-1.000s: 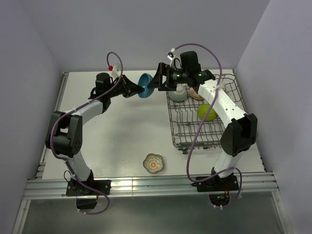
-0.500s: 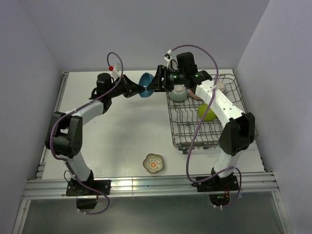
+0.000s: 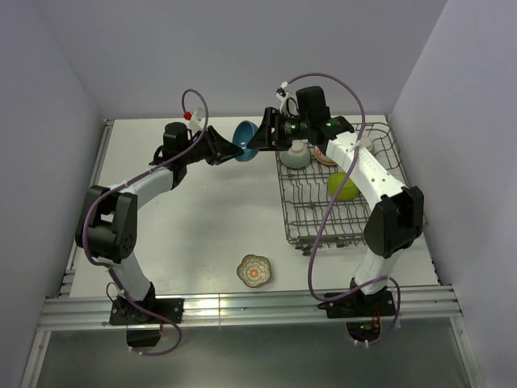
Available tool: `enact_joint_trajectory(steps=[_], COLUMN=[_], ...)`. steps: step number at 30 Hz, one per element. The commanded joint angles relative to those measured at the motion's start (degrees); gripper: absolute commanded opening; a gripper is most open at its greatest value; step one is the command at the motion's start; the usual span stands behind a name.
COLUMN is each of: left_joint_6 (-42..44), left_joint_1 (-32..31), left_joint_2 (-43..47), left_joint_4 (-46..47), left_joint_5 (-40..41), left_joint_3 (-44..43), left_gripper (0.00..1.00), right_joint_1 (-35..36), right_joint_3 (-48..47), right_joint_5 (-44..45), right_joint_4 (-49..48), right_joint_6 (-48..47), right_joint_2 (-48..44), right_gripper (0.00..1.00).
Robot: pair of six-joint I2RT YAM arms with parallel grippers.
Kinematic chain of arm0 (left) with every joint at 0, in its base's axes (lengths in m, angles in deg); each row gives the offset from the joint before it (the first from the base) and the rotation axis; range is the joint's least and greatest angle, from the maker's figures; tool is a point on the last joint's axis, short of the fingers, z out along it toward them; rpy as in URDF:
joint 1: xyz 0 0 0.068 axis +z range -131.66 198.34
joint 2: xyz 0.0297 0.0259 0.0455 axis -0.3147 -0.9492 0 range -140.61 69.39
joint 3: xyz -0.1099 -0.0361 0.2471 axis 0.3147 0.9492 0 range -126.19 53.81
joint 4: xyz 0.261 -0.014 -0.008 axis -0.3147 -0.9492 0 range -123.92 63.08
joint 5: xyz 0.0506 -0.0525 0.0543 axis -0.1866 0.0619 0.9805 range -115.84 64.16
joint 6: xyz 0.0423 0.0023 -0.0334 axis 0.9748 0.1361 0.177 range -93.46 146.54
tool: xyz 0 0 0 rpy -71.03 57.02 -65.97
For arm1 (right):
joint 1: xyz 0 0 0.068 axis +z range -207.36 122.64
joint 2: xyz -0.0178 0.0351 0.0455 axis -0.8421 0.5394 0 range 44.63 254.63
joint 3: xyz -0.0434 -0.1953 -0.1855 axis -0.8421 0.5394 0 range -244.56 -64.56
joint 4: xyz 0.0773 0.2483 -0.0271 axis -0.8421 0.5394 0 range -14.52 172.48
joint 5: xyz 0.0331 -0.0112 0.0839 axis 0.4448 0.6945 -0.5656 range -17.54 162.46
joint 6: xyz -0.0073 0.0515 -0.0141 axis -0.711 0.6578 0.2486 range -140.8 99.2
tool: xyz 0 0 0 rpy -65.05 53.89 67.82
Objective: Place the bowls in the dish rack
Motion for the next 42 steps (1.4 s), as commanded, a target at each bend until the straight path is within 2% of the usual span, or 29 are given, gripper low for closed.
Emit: enact_joint_trajectory(steps=[1, 2, 8, 16, 21, 26, 34, 35, 36, 38, 42], left_joint_6=[2.1, 2.0, 3.8, 6.6, 7.4, 9.2, 10.2, 10.2, 10.1, 10.1, 11.0], left_joint_1=[-0.5, -0.5, 0.2, 2.4, 2.4, 2.5, 3.3, 3.6, 3.8, 4.3, 5.5], left_joint_2=[2.2, 2.2, 2.5, 3.9, 3.7, 5.1, 5.1, 5.1, 5.1, 5.3, 5.2], left_joint_4=[-0.6, -0.5, -3.1, -5.6, -6.9, -8.9, -11.6, -11.8, -11.8, -12.3, -14.4], left_joint_5=[-1.3, -1.3, -1.5, -1.5, -2.3, -2.2, -3.6, -3.8, -4.0, -4.6, -4.7], left_joint_3=[-1.9, -1.9, -2.1, -1.7, -2.4, -3.2, -3.9, -4.0, -3.9, -4.0, -4.7], left_gripper=[0.38, 0.42, 0.54, 0.63, 0.66, 0.67, 0.7, 0.72, 0.81, 0.9, 0.96], right_joint_1=[-1.3, -1.6, -3.2, -7.9, -12.8, -15.6, -15.0, -14.9, -14.4, -13.7, -12.4], right_joint_3=[0.1, 0.6, 2.1, 10.6, 11.5, 12.9, 13.9, 14.0, 14.3, 14.9, 15.8], right_joint_5=[1.0, 1.1, 3.3, 7.2, 8.0, 17.1, 30.4, 32.1, 32.8, 35.1, 37.5], right_joint_4=[-2.3, -2.3, 0.0, 4.1, 7.8, 14.0, 18.0, 18.3, 18.2, 18.1, 18.1], right_joint_6=[-1.8, -2.0, -5.4, -12.1, -14.4, -19.9, -23.4, -23.6, -23.6, -23.8, -24.0], right_joint_2=[-4.8, -5.4, -8.1, -15.3, -18.0, -19.8, -18.7, -18.4, -18.1, -17.2, -14.8], right_gripper=[0.0, 0.0, 0.0, 0.0, 0.0, 0.0, 0.0, 0.0, 0.0, 0.0, 0.0])
